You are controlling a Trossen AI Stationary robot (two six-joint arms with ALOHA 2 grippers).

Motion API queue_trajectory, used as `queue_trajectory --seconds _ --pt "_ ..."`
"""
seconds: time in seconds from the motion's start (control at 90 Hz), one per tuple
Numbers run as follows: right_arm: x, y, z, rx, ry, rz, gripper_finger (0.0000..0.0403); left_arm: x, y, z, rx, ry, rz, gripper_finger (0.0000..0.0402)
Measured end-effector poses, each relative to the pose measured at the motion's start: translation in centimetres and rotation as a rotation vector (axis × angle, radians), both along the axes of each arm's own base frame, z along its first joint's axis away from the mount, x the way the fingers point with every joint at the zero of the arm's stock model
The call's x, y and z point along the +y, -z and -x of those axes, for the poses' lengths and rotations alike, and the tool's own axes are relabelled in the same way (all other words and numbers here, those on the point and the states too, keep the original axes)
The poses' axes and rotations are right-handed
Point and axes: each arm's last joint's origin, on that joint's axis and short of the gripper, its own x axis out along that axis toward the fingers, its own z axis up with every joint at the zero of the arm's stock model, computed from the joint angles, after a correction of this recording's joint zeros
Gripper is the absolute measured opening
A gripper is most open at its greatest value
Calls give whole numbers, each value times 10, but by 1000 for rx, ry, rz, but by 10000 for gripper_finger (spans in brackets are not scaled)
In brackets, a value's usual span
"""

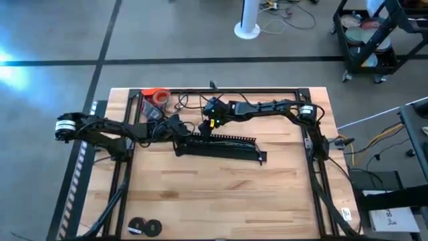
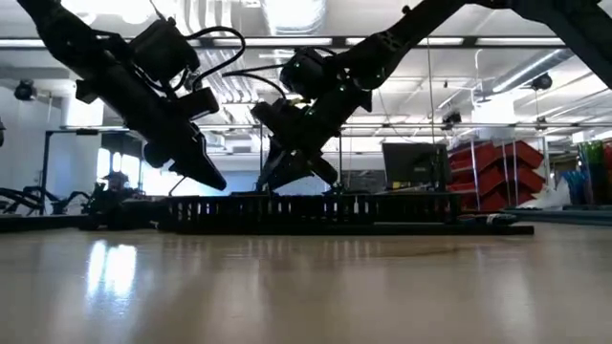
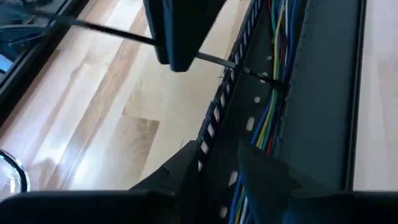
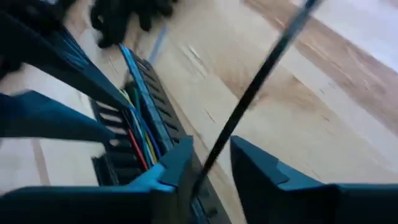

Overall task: Ziptie cables
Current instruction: Put the ziptied cable wires into the black cable duct

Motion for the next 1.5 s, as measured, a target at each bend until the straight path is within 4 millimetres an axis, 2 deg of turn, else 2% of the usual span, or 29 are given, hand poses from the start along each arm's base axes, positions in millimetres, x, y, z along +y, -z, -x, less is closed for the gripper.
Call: queue_trajectory --seconds 0.1,0.278,0.467,0.656,0.844,1.033,1.222,1.389,1.5 --pt "1 -2 -2 -35 -35 -24 10 0 2 2 23 -8 10 109" --pt "10 0 -2 -7 -59 -31 2 1 2 12 100 -112 -39 105" --pt "43 4 -5 62 -108 -55 1 2 -1 16 74 -216 -13 99" --pt "72 4 -7 92 -119 -38 0 0 11 12 76 -262 132 99" --pt "81 4 1 196 -96 17 0 -16 26 6 110 -251 258 99" --pt "91 -16 10 229 -161 109 1 -42 29 1 107 -208 333 99" --pt "99 -38 19 213 -214 123 36 -71 17 -7 107 -10 426 99" --pt "110 -38 26 212 -264 93 99 -88 3 -14 96 140 447 98" --pt "118 -37 24 174 -283 114 136 -91 -3 -16 103 176 423 98"
